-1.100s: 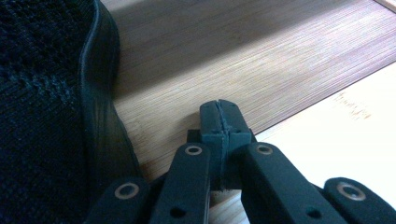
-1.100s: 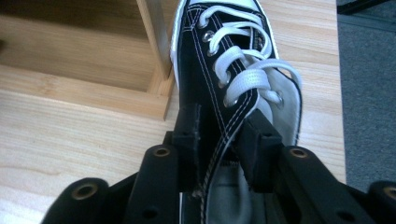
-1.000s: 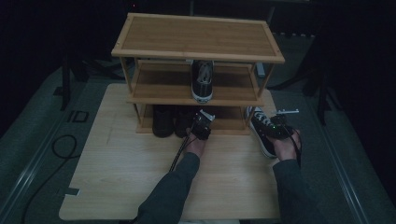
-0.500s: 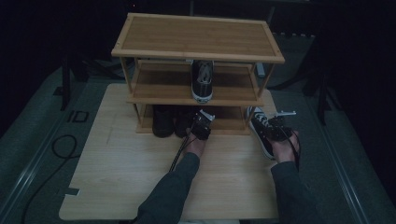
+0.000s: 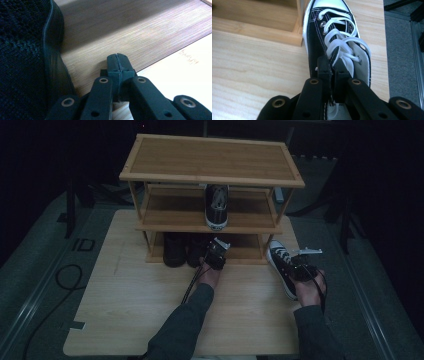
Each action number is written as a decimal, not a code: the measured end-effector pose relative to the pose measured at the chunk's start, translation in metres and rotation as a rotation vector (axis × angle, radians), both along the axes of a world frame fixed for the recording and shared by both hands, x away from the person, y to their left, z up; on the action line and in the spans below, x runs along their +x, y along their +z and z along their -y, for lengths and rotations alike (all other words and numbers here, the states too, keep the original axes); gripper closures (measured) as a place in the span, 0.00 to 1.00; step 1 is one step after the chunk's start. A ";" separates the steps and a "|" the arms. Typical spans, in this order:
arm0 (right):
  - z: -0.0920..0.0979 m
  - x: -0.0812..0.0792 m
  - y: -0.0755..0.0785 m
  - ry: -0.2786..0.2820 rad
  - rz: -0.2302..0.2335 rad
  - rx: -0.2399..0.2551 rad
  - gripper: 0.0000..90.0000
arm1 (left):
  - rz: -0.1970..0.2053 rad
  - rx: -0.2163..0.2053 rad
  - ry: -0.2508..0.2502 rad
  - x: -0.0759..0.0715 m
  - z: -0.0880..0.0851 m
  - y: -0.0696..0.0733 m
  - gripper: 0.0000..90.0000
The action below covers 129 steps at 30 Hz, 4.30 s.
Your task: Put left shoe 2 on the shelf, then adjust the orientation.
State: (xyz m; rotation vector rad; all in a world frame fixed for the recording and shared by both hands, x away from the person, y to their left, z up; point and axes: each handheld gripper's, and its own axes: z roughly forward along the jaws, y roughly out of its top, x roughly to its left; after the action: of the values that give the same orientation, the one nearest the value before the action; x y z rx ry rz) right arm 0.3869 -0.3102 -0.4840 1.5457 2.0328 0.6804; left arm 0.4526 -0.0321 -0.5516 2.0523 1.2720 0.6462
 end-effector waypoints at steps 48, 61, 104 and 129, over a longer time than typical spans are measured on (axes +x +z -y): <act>-0.062 -0.070 0.004 0.310 0.063 0.082 0.97 | 0.000 0.000 -0.001 0.000 0.000 0.000 1.00; -0.067 -0.074 0.000 0.386 0.023 0.059 0.91 | 0.001 0.000 0.001 0.000 0.000 0.000 1.00; -0.050 -0.038 -0.016 0.365 -0.091 -0.063 0.96 | 0.002 0.000 0.001 0.000 0.000 0.000 1.00; -0.032 -0.037 0.000 0.323 -0.072 0.087 0.98 | 0.002 -0.001 0.001 0.000 0.000 0.000 1.00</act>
State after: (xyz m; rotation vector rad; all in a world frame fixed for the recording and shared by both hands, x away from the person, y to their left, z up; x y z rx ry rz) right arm 0.3502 -0.2783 -0.4836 1.3152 2.3645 0.8538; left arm 0.4524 -0.0322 -0.5518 2.0497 1.2719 0.6476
